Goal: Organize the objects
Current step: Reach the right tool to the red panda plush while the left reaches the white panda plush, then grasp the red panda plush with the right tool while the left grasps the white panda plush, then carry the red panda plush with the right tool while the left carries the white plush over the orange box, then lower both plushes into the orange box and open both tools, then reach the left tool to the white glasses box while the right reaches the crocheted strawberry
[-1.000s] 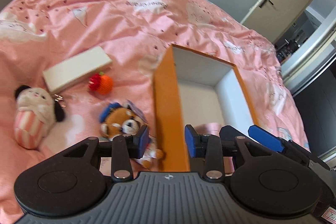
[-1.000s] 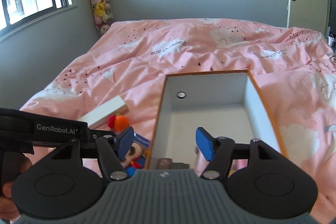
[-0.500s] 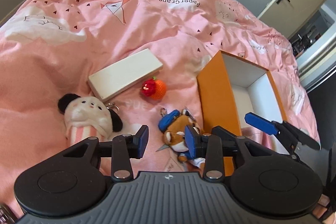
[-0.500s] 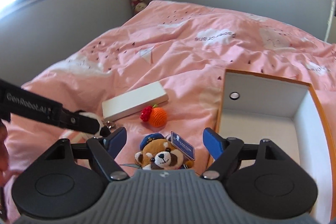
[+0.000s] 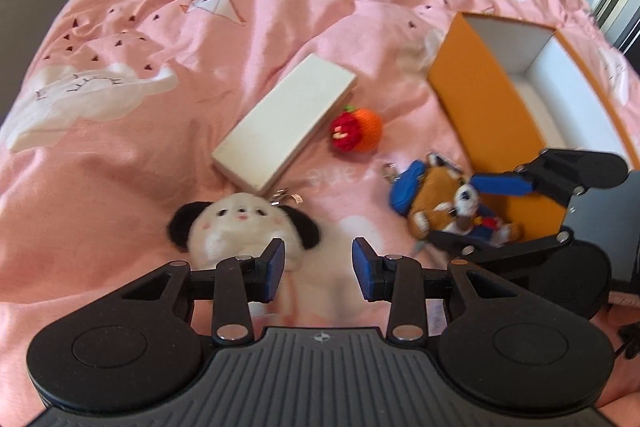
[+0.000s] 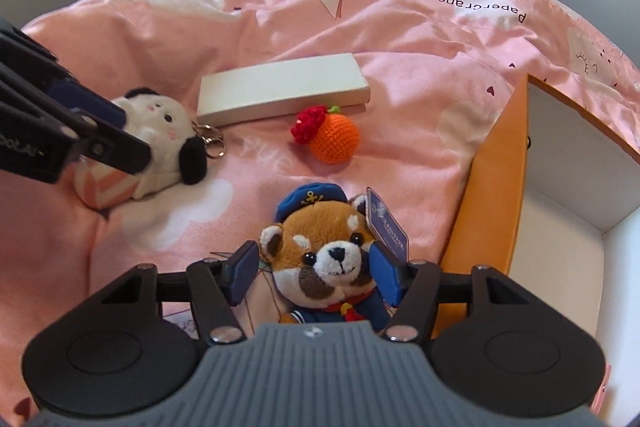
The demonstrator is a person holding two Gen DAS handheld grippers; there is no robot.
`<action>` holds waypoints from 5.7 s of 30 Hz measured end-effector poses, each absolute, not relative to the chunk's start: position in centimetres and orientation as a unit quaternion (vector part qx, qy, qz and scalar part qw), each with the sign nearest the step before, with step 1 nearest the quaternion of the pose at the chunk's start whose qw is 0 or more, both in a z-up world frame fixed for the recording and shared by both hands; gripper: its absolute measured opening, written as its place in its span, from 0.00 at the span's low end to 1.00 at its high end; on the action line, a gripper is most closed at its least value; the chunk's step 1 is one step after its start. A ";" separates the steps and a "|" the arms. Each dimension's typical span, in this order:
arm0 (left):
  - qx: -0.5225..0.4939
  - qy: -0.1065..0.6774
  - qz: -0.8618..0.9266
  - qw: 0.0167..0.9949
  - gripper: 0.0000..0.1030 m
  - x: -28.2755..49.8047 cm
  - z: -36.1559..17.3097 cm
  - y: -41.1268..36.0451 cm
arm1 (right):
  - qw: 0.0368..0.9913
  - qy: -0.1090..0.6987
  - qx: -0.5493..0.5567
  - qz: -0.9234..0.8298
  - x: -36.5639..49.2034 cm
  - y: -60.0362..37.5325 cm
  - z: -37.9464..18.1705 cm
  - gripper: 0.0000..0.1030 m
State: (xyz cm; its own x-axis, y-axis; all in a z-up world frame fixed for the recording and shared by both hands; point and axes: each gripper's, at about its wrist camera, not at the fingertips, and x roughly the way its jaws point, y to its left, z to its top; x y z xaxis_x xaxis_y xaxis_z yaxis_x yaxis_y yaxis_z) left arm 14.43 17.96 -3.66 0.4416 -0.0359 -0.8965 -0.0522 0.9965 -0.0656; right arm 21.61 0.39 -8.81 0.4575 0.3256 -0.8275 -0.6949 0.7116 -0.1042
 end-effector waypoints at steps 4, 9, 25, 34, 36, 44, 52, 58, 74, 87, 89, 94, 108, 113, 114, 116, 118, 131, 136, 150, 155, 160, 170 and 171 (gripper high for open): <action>0.006 0.544 0.033 0.839 0.50 14.6 -4.3 18.8 | 0.824 0.411 -0.250 0.298 21.7 1.2 -10.0 0.66; -0.019 0.573 0.046 0.818 0.59 15.6 -5.5 20.7 | 0.823 0.417 -0.263 0.281 22.2 1.7 -10.8 0.66; -0.126 0.604 0.057 0.785 0.70 17.4 -8.6 23.1 | 0.831 0.416 -0.264 0.257 22.3 1.9 -11.6 0.60; -0.152 0.613 0.068 0.772 0.71 17.9 -10.9 23.8 | 0.833 0.418 -0.252 0.260 22.3 1.7 -11.6 0.57; -0.165 0.610 0.070 0.772 0.70 17.7 -10.7 24.2 | 0.835 0.418 -0.246 0.262 22.3 1.5 -11.4 0.56; -0.135 0.544 0.073 0.825 0.69 15.0 -6.8 22.4 | 0.855 0.401 -0.167 0.283 21.6 -0.3 -8.6 0.54; -0.138 0.468 0.055 0.871 0.69 12.6 -0.8 20.1 | 0.868 0.384 0.015 0.316 20.7 -4.4 -3.2 0.54; -0.127 0.411 0.011 0.903 0.69 12.7 3.2 16.4 | 0.880 0.336 0.119 0.314 20.0 -9.0 1.4 0.54; -0.083 0.385 -0.065 0.917 0.69 21.8 4.3 2.2 | 0.877 0.325 0.288 0.207 26.6 -22.7 2.1 0.54; 0.028 0.471 -0.038 0.881 0.69 27.0 -2.3 -3.2 | 0.876 0.390 0.241 0.152 31.4 -24.4 -4.8 0.54; 0.052 0.481 -0.031 0.875 0.69 27.4 -3.0 -4.1 | 0.874 0.400 0.228 0.154 31.6 -24.2 -5.5 0.55; 0.093 0.495 -0.013 0.864 0.70 27.8 -4.9 -5.2 | 0.883 0.410 0.166 0.160 31.5 -23.0 -6.2 0.55; 0.120 0.522 -0.053 0.843 0.74 27.6 -6.2 -6.4 | 0.865 0.452 0.130 0.176 32.1 -22.2 -8.4 0.56; 0.101 0.521 -0.081 0.844 0.66 27.1 -4.9 -5.6 | 0.858 0.464 0.133 0.176 31.9 -22.3 -9.3 0.55; 0.101 0.523 -0.086 0.842 0.62 27.0 -4.6 -5.5 | 0.859 0.460 0.135 0.178 31.8 -22.3 -9.1 0.55; 0.113 0.529 -0.091 0.836 0.48 26.9 -4.4 -5.5 | 0.862 0.451 0.142 0.180 31.6 -22.6 -8.9 0.52; 0.129 0.534 -0.091 0.830 0.40 26.9 -4.6 -5.8 | 0.863 0.450 0.142 0.179 31.6 -22.8 -8.7 0.44; 0.159 0.541 -0.075 0.822 0.31 27.7 -6.7 -6.4 | 0.845 0.494 0.096 0.179 32.9 -21.7 -10.8 0.54; 0.148 0.543 -0.081 0.823 0.30 27.4 -6.5 -6.2 | 0.846 0.491 0.099 0.181 32.6 -21.9 -10.5 0.46; 0.107 0.542 -0.105 0.827 0.30 27.0 -6.0 -5.6 | 0.850 0.491 0.042 0.185 31.9 -21.8 -10.0 0.14; 0.066 0.524 -0.119 0.841 0.30 26.7 -5.1 -4.2 | 0.852 0.489 0.034 0.183 31.6 -21.9 -9.9 0.15; 0.052 0.488 -0.128 0.862 0.30 25.4 -2.9 -3.3 | 0.872 0.461 0.029 0.161 30.8 -21.8 -9.0 0.18; 0.019 0.468 -0.124 0.875 0.36 22.9 0.9 0.5 | 0.912 0.391 0.008 0.127 27.9 -20.7 -5.1 0.36; 0.019 0.466 -0.122 0.876 0.36 22.6 1.1 1.3 | 0.916 0.379 0.004 0.131 27.5 -20.3 -4.5 0.38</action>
